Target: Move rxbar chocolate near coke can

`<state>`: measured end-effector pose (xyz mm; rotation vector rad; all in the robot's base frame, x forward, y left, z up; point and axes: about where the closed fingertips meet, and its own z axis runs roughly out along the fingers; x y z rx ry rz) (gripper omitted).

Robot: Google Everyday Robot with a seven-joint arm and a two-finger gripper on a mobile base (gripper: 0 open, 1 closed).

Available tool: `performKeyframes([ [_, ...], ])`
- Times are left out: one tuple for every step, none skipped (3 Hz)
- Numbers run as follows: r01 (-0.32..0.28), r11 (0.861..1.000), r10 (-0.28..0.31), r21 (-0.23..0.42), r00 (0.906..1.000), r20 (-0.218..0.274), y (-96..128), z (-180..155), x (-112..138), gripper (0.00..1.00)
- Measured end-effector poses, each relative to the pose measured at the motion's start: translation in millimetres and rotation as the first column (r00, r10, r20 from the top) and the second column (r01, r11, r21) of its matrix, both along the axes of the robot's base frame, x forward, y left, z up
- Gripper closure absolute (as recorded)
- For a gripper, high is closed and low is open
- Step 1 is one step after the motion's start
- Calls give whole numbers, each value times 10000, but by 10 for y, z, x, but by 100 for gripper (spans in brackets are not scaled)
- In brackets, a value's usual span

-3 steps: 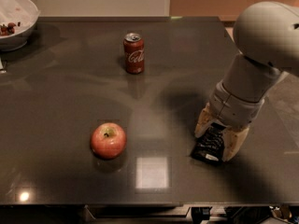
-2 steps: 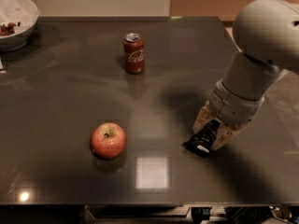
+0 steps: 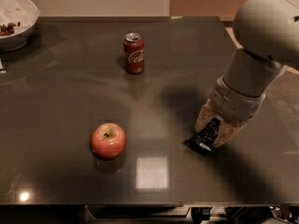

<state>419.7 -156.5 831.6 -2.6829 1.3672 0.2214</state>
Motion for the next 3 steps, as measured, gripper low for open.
performKeyframes([
  [493, 9985, -492, -245, 9988, 68, 31, 39, 108, 100],
  [1350, 9898, -1338, -464, 9906, 290, 115, 77, 396, 100],
  [2141, 9759, -2120, -421, 9760, 507, 219, 114, 723, 100],
])
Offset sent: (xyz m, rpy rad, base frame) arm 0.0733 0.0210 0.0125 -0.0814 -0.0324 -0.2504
